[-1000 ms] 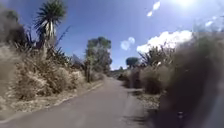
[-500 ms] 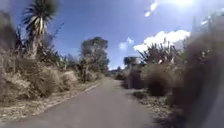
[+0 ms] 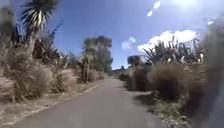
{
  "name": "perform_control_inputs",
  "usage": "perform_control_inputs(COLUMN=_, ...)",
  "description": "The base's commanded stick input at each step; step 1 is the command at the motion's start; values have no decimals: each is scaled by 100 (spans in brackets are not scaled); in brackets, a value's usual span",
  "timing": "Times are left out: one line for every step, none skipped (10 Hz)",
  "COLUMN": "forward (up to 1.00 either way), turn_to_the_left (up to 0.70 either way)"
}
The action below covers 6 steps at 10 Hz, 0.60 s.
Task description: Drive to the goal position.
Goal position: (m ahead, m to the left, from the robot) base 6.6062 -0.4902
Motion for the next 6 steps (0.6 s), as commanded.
perform_control_inputs(forward=100, turn_to_the_left=0)
perform_control_inputs(forward=100, turn_to_the_left=0)
perform_control_inputs(forward=100, turn_to_the_left=0)
perform_control_inputs(forward=100, turn_to_the_left=0)
perform_control_inputs(forward=100, turn_to_the_left=0)
perform_control_inputs(forward=100, turn_to_the_left=0)
